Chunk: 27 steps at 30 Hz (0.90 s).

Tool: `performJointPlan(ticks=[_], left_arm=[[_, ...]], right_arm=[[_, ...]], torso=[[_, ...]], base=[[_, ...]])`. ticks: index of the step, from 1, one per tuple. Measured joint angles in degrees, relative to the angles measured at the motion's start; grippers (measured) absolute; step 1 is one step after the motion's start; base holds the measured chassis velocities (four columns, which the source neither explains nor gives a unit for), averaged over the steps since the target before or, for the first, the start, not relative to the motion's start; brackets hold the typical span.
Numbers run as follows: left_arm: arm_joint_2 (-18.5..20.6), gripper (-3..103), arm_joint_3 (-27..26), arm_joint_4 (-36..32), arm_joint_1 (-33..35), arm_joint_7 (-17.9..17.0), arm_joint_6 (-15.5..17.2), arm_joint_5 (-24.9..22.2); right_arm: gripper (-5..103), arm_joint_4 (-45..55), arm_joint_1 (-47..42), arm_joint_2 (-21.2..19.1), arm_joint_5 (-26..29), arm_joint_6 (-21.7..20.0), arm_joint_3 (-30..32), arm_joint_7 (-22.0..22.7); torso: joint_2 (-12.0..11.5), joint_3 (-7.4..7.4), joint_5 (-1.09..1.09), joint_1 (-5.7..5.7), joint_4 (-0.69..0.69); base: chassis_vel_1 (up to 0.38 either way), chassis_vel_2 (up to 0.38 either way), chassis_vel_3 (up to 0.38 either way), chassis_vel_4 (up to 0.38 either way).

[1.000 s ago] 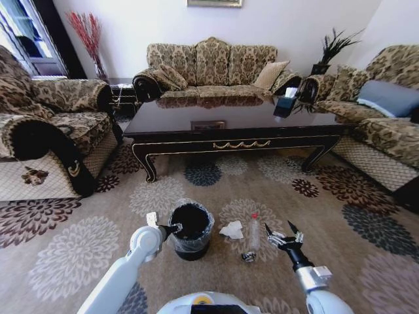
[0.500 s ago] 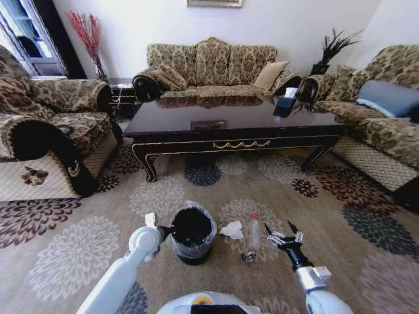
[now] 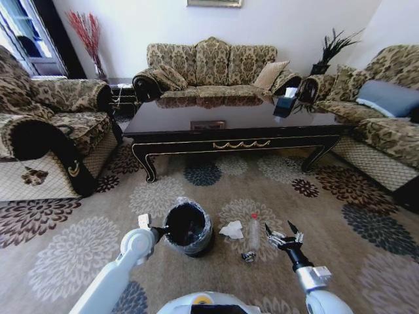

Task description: Move to the front of the table and pick up the trash from the floor, then place it into the trash bin.

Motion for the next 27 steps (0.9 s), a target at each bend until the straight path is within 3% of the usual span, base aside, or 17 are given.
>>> performJointPlan(ticks=[8,11,19,27], left_arm=[[4.17,0,-3.29,-4.82,3.81,-4.11,-0.01,-5.76],[5.98,0,-4.38,-6.34,5.29,-6.45,-0.01,-8.08],[7.46,0,-6.07,-6.41,8.14,-7.05,-0.04,-8.32],[7.87,0,-7.49,-5.90,9.52,-7.05,-0.05,-8.50]], right_arm=[[100,-4.87,4.18,-3.58,6.77,-2.38,-0.65,0.62],[100,-10.83,7.73,-6.83,10.62,-3.91,-1.65,0.58],[100,-27.62,15.38,-12.07,9.70,-3.42,-3.20,-0.60],[100,-48.96,24.72,-16.16,7.94,-0.01,-7.59,-5.54]], torso=[[0.00,0.00,0.00,0.00,0.01],[0.00,0.00,0.01,0.00,0.00],[0.00,0.00,0.02,0.00,0.00],[0.00,0.00,0.01,0.00,-0.01]], base=[[0.000,0.000,0.000,0.000],[0.000,0.000,0.000,0.000],[0.000,0.000,0.000,0.000],[0.000,0.000,0.000,0.000]])
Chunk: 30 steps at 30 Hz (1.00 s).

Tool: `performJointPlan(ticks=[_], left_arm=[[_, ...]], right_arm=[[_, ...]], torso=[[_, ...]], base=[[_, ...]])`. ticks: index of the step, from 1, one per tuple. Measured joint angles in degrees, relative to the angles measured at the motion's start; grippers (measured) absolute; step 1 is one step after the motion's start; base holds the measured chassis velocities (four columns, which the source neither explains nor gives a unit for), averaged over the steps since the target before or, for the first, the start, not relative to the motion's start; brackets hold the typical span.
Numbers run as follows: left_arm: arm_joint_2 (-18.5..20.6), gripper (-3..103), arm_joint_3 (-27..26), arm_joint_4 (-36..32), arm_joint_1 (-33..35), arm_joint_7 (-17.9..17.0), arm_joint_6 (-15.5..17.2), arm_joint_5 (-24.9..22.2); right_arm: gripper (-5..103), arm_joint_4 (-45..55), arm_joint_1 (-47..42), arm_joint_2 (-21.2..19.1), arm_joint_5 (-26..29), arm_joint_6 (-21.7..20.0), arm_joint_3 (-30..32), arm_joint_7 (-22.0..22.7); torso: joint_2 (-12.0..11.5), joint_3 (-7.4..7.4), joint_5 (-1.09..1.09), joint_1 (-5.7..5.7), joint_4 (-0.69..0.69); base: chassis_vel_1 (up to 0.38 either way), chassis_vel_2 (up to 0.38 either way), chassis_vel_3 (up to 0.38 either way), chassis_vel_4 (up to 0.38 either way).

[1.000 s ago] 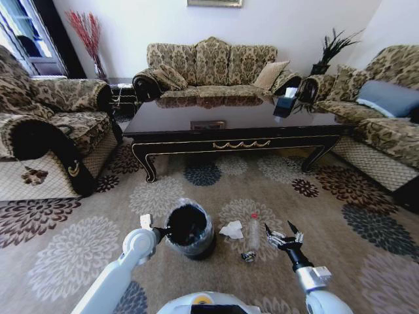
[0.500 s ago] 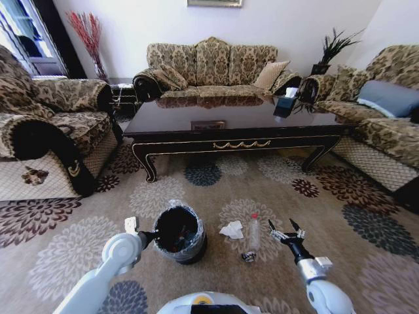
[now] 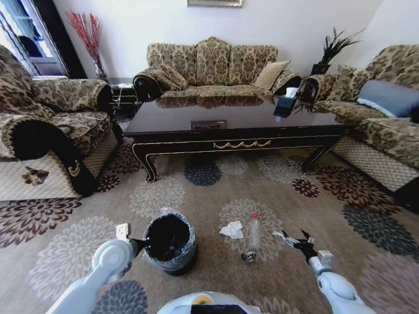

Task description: Move to the front of the table and pick up the trash from the floor, then place it into the trash bin.

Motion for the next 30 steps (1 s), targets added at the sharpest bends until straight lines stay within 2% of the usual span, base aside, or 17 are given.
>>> performJointPlan(ticks=[1,4,6,9,18,19,21,30], left_arm=[[0.00,0,0.00,0.00,0.00,0.00,0.00,0.00],[0.22,0,-1.36,-0.32,1.03,0.01,0.00,-0.80],[0.27,0,-1.54,-0.41,1.16,0.02,0.00,-0.93],[0.35,0,-2.53,-0.75,1.82,0.07,0.00,-0.57],[0.35,0,-3.92,-1.51,2.71,0.16,0.01,-0.92],[0.36,0,-3.98,-1.51,2.71,0.16,0.01,-0.93],[0.38,0,-4.25,-1.51,2.83,0.16,0.01,-0.94],[0.03,0,-4.78,-0.87,3.02,0.14,0.02,-0.37]], right_arm=[[100,0.00,0.00,0.00,0.00,0.00,0.00,0.00],[100,-8.43,5.03,-0.09,-3.14,2.11,-1.37,-3.36],[100,-9.56,5.77,-0.02,-3.58,2.54,-1.53,-3.93],[100,-15.31,9.60,0.60,-5.27,5.28,-2.42,-7.63],[100,-21.27,14.35,1.46,-6.51,7.04,-3.98,-9.53],[103,-22.08,15.02,1.59,-6.76,7.10,-4.18,-9.56],[94,-24.24,16.64,2.08,-7.91,7.25,-4.55,-9.61],[79,-29.84,20.24,3.24,-7.19,5.96,-4.97,-9.59]], torso=[[0.00,0.00,0.00,0.00,0.00],[0.00,0.00,0.00,0.00,0.01],[0.00,0.00,0.00,0.00,0.02],[0.00,0.00,0.01,0.00,0.02],[0.00,0.00,0.00,0.00,0.01],[0.00,0.00,-0.01,0.00,0.02],[0.00,0.00,-0.01,0.00,0.02],[0.00,0.00,-0.01,0.00,0.02]], base=[[0.000,0.000,0.000,0.000],[0.000,0.000,0.000,0.000],[0.000,0.000,0.000,0.000],[0.000,0.000,0.000,0.000],[0.000,0.000,0.000,0.000],[0.000,0.000,0.000,0.000],[0.000,0.000,0.000,0.000],[0.000,0.000,0.000,0.000]])
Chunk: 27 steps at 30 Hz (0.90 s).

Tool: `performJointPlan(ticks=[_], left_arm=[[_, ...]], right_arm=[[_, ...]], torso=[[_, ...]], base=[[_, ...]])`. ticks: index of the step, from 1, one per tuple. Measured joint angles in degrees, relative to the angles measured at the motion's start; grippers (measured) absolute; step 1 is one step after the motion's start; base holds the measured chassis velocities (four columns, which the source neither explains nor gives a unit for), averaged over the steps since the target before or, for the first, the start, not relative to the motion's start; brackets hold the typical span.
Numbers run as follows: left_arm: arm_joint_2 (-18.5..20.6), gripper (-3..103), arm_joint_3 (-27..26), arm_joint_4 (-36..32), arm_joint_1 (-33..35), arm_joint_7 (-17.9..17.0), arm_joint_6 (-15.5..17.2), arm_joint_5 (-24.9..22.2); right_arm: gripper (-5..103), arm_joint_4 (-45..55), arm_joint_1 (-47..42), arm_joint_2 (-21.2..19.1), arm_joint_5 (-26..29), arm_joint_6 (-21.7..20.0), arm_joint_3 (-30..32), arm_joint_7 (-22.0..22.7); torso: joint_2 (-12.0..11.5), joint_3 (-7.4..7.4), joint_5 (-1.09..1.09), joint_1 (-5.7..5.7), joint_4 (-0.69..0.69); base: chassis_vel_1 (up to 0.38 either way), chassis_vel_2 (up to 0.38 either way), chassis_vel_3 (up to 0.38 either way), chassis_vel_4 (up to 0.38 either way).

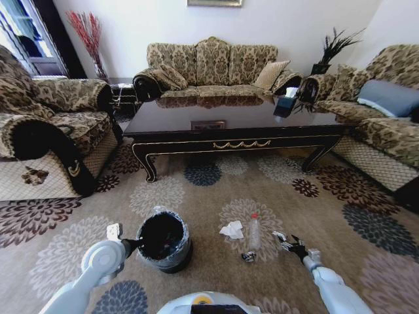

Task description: Move to the front of the table and pick up the trash from the floor, then place it into the trash bin.

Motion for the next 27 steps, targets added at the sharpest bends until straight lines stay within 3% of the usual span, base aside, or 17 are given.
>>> performJointPlan(ticks=[5,6,7,9,13,14,18,21,27], left_arm=[[-0.14,0,-0.19,0.15,0.06,-0.01,0.00,0.05],[-0.26,0,-0.28,0.22,0.13,-0.01,0.00,0.05],[-0.30,0,-0.31,0.25,0.13,-0.01,0.00,0.06],[-0.42,0,-0.34,0.31,0.11,-0.02,0.00,0.04],[-0.45,0,-0.35,0.37,0.07,-0.02,0.00,-0.02],[-0.50,0,-0.36,0.51,-0.01,-0.03,0.00,-0.06],[-0.62,0,-0.39,0.66,-0.07,-0.03,0.00,-0.06],[-0.84,0,-0.39,0.70,-0.08,-0.05,0.00,-0.05],[-0.99,0,-0.24,0.70,-0.09,-0.05,0.00,0.14]], right_arm=[[68,-0.04,0.20,0.20,0.87,-0.86,-0.15,0.05],[57,-0.30,0.38,0.36,1.02,-1.10,-0.19,0.07],[57,-0.45,0.46,0.39,1.00,-1.12,-0.20,0.06],[46,-1.02,0.75,0.43,0.82,-1.11,-0.19,-0.03],[41,-1.25,0.85,0.43,0.56,-1.07,-0.16,-0.11],[30,-1.34,0.86,0.43,0.45,-1.00,0.01,-0.13],[20,-1.07,0.55,0.42,0.44,-0.89,0.26,-0.13],[3,-0.50,-0.05,0.34,0.41,-0.80,0.60,-0.07],[0,-0.02,-0.98,0.15,-1.61,0.08,1.68,0.00]], torso=[[0.00,0.00,0.00,0.00,0.00],[0.00,0.00,0.01,0.00,0.00],[0.00,0.00,0.00,0.00,0.00],[0.00,-0.01,0.01,0.00,0.01],[0.00,-0.01,0.01,0.00,0.01],[0.00,-0.01,0.01,0.00,0.01],[0.01,-0.01,0.00,0.00,0.00],[0.00,0.00,0.00,0.00,-0.01],[0.00,0.00,0.01,0.00,-0.01]], base=[[0.000,0.000,0.000,0.000],[0.000,0.000,0.000,0.000],[0.000,0.000,0.000,0.000],[0.000,0.000,0.000,0.000],[0.000,0.000,0.000,0.000],[0.000,0.000,0.000,0.000],[0.000,0.000,0.000,0.000],[0.000,0.000,0.000,0.000],[0.000,0.000,0.000,0.000]])
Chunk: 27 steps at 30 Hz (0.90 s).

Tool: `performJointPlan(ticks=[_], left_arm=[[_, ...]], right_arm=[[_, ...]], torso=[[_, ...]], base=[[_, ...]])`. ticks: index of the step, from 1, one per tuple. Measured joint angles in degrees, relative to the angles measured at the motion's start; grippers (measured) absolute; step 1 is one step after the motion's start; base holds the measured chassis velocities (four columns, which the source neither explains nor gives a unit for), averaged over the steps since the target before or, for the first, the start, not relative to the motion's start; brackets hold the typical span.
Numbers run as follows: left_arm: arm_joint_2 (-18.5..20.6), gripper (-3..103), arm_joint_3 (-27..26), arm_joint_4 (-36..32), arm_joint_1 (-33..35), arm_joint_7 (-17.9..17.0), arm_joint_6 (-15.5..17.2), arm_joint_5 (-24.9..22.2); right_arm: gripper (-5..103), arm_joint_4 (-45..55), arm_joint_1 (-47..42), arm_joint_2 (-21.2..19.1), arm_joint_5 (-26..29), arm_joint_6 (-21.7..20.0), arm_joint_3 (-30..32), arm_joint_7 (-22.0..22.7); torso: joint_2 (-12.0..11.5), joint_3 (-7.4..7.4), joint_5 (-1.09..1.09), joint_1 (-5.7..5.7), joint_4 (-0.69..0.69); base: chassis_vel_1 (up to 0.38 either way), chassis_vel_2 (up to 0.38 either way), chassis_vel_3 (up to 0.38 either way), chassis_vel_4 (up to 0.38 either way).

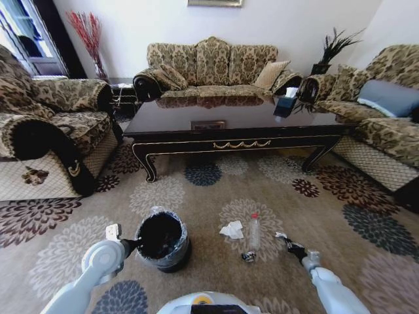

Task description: Move to the front of the table and pick up the trash from the floor, then place it into the trash bin.

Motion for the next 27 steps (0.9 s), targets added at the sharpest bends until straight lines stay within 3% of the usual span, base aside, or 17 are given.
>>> performJointPlan(ticks=[6,12,17,20,27], left_arm=[[0.21,0,1.06,0.05,-0.77,0.01,0.00,0.13],[0.59,0,2.58,0.27,-1.70,0.06,0.00,0.17],[0.20,0,3.39,-0.02,-2.06,0.07,0.01,0.41],[-0.20,0,3.88,-0.81,-2.06,0.08,0.01,0.94],[-0.39,0,5.75,-1.03,-2.91,0.07,0.00,1.73]], right_arm=[[0,2.31,-2.34,-0.20,-0.13,0.08,2.03,-0.03],[0,8.88,-6.94,-1.52,3.91,-0.01,3.15,0.20],[0,21.39,-13.65,-2.66,7.93,-0.27,3.46,0.30],[0,35.18,-19.76,-3.34,10.15,-1.63,3.65,1.13],[0,54.71,-27.12,-3.66,9.07,-3.86,4.50,2.36]], torso=[[0.00,0.00,0.00,0.00,0.01],[0.00,0.00,0.00,0.00,-0.01],[0.00,0.00,0.00,0.00,0.01],[0.00,0.00,0.01,0.00,0.00],[0.00,0.00,-0.01,0.00,0.01]], base=[[0.000,0.000,0.000,0.000],[0.000,0.000,0.000,0.000],[0.000,0.000,0.000,0.000],[0.000,0.000,0.000,0.000],[0.000,0.000,0.000,0.000]])
